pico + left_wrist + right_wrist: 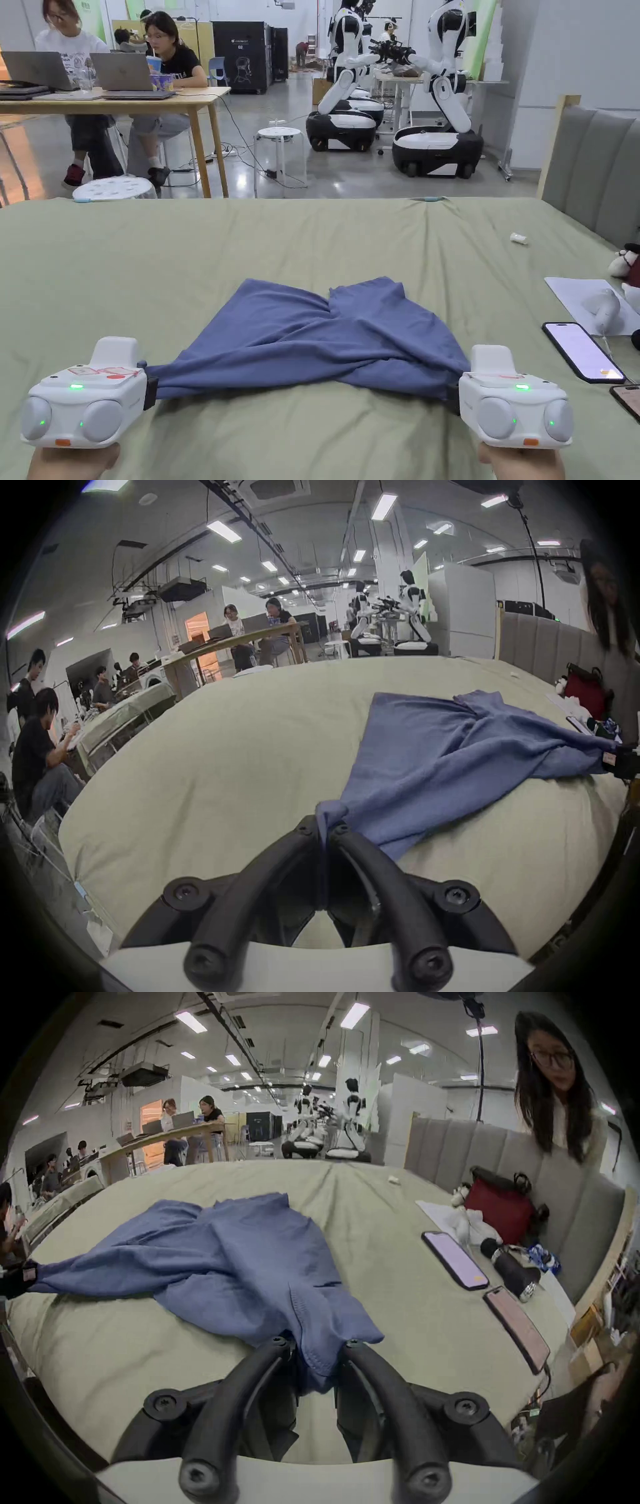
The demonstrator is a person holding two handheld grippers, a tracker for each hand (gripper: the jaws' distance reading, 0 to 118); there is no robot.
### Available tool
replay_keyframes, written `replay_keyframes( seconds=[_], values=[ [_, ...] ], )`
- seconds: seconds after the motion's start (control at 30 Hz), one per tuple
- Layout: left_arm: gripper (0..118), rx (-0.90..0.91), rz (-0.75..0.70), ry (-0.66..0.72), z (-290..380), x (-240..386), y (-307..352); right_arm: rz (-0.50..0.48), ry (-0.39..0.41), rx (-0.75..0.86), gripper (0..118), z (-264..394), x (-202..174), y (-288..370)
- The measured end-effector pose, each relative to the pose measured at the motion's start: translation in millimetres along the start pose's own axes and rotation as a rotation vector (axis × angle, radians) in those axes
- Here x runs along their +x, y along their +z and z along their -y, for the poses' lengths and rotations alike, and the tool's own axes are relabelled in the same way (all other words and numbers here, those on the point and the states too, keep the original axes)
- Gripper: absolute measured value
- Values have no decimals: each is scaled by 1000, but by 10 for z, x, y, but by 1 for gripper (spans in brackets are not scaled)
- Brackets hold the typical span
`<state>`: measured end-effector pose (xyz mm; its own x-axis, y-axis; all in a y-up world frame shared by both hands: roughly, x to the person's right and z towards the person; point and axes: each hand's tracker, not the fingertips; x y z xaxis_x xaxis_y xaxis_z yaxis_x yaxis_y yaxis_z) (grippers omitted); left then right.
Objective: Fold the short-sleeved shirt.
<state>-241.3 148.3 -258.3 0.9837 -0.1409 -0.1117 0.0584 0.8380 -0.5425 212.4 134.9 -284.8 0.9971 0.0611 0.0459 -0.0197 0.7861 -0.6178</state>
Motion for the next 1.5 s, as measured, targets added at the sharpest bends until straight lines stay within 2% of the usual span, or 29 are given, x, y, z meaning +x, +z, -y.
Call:
replay_keyframes(
  seconds=[0.03, 0.2, 0.23, 0.3, 0.33, 0.37, 0.43, 0.5, 0.57, 0.6, 0.63, 0.67, 0.7, 0.73, 0.77, 0.8, 0.93, 0.97, 1.0, 1.07, 1.1, 1.43, 1.47, 1.5],
  values=[
    [2, -14, 1, 1, 13, 4, -35, 27, 34, -8, 18, -7, -46, -32],
    [4, -29, 6, 22, 53, 76, -45, 46, 47, -28, 21, 33, -134, -123],
    [13, -29, 8, 23, 47, 78, -48, 49, 45, -32, 28, 41, -128, -136],
    [85, -29, 11, 25, 11, 81, -34, 50, 15, -12, 80, 47, -105, -101],
    [117, -27, 9, 27, -9, 85, -24, 56, 8, 5, 104, 33, -98, -60],
    [113, -15, -2, 24, -36, 94, -5, 57, 2, 25, 118, 10, -87, -14],
    [113, 99, -20, 12, -123, 134, 100, 77, 5, 82, 118, -79, -88, 122],
    [111, 88, 2, 6, -248, 169, 117, 59, 21, 138, 103, -209, -125, 217],
    [107, 91, 16, 12, -351, 202, 116, 32, 42, 150, 99, -347, -187, 246],
    [100, 100, 24, 18, -377, 187, 110, 18, 43, 174, 88, -394, -224, 262],
    [83, 108, 27, 22, -404, 203, 109, 9, 42, 187, 66, -435, -262, 265],
    [53, 115, 25, 26, -424, 220, 103, 5, 44, 188, 24, -477, -303, 252],
    [27, 115, 18, 28, -436, 233, 86, 2, 47, 187, 0, -507, -351, 235],
    [3, 108, 13, 30, -425, 202, 75, 0, 44, 190, 0, -527, -392, 224],
    [0, 105, 6, 41, -408, 190, 71, -22, 58, 189, 0, -547, -426, 217],
    [0, 95, 6, 52, -384, 158, 74, -56, 68, 182, 0, -556, -453, 203],
    [0, 53, 29, 85, -263, -41, 75, -70, 89, 184, 0, -552, -572, 183],
    [8, 39, 33, 80, -225, -85, 71, -77, 91, 178, 0, -560, -598, 165],
    [28, 17, 38, 73, -195, -133, 78, -88, 90, 175, 0, -564, -619, 149],
    [81, -52, 39, 46, -96, -171, 37, -95, 88, 173, 0, -554, -656, 136],
    [85, -91, 33, 32, -43, -178, 3, -97, 91, 172, 0, -551, -680, 124],
    [85, -166, 58, 31, 207, -246, -304, -118, 124, 141, 0, -499, -831, 36],
    [83, -166, 58, 26, 205, -248, -312, -118, 125, 140, 0, -495, -845, 44],
    [75, -171, 65, 17, 200, -256, -338, -119, 126, 140, 0, -494, -848, 43]
  ],
)
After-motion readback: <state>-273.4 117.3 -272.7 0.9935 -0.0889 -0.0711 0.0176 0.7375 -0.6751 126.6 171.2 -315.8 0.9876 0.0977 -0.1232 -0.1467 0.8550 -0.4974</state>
